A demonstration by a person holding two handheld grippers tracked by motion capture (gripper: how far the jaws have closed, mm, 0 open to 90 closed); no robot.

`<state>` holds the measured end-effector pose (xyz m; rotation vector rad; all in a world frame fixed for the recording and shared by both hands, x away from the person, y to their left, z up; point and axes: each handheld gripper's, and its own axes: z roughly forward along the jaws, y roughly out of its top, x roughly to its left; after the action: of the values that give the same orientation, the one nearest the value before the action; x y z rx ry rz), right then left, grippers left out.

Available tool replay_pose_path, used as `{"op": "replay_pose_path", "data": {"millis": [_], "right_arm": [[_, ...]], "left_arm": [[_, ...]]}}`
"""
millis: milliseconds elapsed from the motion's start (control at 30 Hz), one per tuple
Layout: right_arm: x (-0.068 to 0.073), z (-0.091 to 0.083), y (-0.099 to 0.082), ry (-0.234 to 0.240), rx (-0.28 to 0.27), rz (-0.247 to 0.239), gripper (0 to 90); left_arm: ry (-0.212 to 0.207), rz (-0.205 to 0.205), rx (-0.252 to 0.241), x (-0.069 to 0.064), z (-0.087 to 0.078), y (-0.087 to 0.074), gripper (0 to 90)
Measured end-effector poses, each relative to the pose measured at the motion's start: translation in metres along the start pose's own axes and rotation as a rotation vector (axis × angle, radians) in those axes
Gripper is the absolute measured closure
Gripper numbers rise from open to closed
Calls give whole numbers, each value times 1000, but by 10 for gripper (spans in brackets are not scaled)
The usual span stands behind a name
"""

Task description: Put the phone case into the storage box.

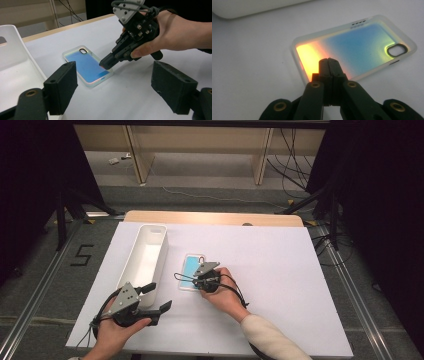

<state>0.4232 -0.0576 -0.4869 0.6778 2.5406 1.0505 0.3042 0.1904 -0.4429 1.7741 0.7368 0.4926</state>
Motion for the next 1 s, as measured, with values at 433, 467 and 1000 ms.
{"op": "replay_pose_path", "data": {"millis": [433, 467, 1000], "right_arm": [[-7, -36, 1, 10, -209, 91, 468], [-7, -36, 1, 10, -209, 91, 468], [-1, -93, -12, 23, -342, 130, 302]], "left_arm": [[-2, -9, 5, 0, -1, -1, 202], [-2, -9, 6, 0, -1, -1, 202], [1, -12, 13, 0, 1, -1, 202]]}}
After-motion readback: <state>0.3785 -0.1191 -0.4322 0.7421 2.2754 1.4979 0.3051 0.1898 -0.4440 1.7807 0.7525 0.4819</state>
